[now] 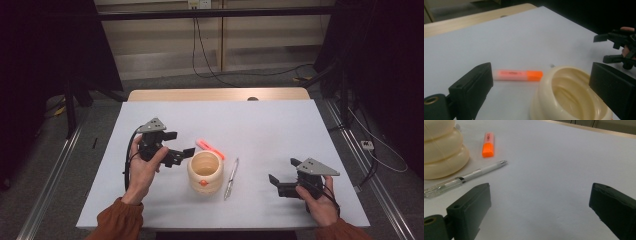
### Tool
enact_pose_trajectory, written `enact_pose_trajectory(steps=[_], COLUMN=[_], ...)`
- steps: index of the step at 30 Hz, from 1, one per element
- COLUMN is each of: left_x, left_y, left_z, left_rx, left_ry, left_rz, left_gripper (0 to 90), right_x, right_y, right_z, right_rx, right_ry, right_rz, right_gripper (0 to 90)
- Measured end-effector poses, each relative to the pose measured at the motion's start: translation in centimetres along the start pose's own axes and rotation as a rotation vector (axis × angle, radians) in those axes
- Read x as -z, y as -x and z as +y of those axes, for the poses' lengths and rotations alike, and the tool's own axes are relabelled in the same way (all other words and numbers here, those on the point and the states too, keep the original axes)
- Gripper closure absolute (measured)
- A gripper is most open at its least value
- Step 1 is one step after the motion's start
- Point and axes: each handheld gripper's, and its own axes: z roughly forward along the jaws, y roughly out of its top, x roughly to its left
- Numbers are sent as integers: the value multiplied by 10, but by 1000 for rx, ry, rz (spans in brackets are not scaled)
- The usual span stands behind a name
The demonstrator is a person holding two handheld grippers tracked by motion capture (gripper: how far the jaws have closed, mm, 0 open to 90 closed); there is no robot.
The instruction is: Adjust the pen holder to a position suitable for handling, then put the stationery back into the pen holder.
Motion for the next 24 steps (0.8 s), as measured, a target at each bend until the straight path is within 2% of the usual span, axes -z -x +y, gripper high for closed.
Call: enact_pose_trajectory(steps=[3,6,9,11,14,24], left_x=[8,15,22,28,38,47], left_y=[-5,-8,-11,-15,-21,-40], left_z=[1,2,4,6,6,-1], left_rx=[-4,-9,-35,-35,-30,-27], left_ry=[13,31,34,31,60,41], left_rz=[36,45,64,64,93,143], left_gripper=[53,54,54,54,53,58], right_x=[0,0,0,1,2,1], right_y=[0,0,0,0,0,0], right_z=[0,0,0,-1,-1,-1], right_rx=[0,0,3,4,1,3], right_ry=[-1,-1,-3,-4,-2,-4], right_rz=[0,0,1,3,1,5], right_gripper=[36,36,36,36,35,36])
